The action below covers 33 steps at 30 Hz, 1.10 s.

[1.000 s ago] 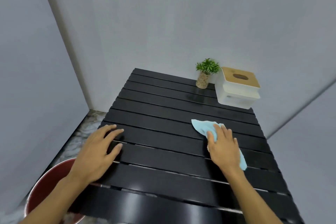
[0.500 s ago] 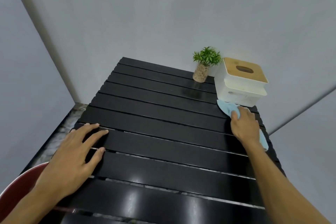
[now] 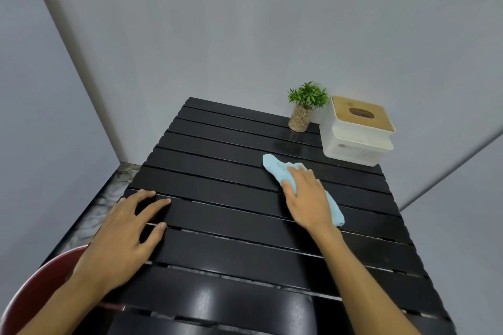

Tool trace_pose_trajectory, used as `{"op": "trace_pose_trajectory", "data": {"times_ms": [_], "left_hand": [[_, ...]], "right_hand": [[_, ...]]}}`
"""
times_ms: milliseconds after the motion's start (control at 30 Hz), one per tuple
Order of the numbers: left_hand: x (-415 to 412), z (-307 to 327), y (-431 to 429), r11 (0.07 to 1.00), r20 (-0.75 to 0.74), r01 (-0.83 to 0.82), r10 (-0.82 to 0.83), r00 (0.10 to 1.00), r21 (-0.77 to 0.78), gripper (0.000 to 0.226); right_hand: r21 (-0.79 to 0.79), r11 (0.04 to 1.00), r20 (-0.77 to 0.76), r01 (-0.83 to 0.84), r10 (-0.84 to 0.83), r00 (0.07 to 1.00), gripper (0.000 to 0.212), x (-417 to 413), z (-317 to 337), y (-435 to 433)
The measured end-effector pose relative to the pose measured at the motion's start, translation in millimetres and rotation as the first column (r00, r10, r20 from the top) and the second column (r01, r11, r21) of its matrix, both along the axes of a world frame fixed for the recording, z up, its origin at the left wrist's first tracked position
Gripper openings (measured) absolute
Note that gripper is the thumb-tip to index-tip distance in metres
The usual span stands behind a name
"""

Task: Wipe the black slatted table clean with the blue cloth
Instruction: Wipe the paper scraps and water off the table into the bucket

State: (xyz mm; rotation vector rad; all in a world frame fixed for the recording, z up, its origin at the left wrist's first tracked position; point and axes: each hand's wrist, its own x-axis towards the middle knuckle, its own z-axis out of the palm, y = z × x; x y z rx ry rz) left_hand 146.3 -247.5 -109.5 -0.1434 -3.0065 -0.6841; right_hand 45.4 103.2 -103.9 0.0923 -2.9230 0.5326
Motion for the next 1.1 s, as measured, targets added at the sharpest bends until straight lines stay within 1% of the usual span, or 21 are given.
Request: {"op": "trace_pose_trajectory", "data": {"times_ms": [67, 100, 200, 300, 367, 533, 633, 833, 967, 1100], "left_hand": [[1, 0, 0, 1.0, 0.003, -0.002, 0.002, 1.0, -0.006, 0.056], [2, 0, 0, 1.0, 0.002, -0.001, 0.001, 1.0, -0.01, 0.056], [1, 0, 0, 1.0, -0.003, 0.007, -0.007, 1.0, -0.016, 0.056], [1, -1, -1, 1.0, -0.005, 0.01, -0.01, 1.0, 0.001, 0.055], [0, -3, -1, 1.0, -0.013, 0.016, -0.016, 1.0, -0.007, 0.054], [-1, -5, 0, 1.0, -0.022, 0.016, -0.016, 1.0, -0.001, 0.054], [-1, -6, 1, 1.0, -0.033, 0.018, -0.018, 0.999, 0.002, 0.054], [-3, -6, 0, 1.0, -0.053, 0.025, -0.025, 0.998, 0.003, 0.052], [-2, -4, 1, 1.0, -0.053, 0.02, -0.019, 0.998, 0.002, 0.053], [0, -1, 2, 1.0, -0.057, 0.019, -0.018, 0.998, 0.022, 0.053]], "right_hand": [[0.01, 1.0, -0.008, -0.023, 0.023, 1.0, 0.044, 15, 0, 1], [0.017, 1.0, -0.009, -0.008, 0.008, 1.0, 0.044, 19, -1, 1], [0.021, 0.993, -0.007, 0.114, -0.114, 0.993, 0.046, 12, -4, 2], [0.051, 0.971, -0.003, 0.233, -0.233, 0.973, 0.05, -9, -9, -1], [0.066, 0.958, 0.0, 0.279, -0.279, 0.96, 0.052, -27, -10, -2], [0.077, 0.953, -0.005, 0.293, -0.293, 0.956, 0.05, -74, -10, -9], [0.075, 0.962, 0.004, 0.263, -0.264, 0.964, 0.049, -101, -11, -21], [0.05, 0.991, 0.018, 0.126, -0.127, 0.992, 0.047, -131, -10, -66], [0.07, 0.997, 0.013, -0.014, 0.013, 1.0, 0.047, -117, -7, -97], [0.022, 0.982, 0.024, -0.19, 0.19, 0.982, 0.047, -80, -2, -115]]}}
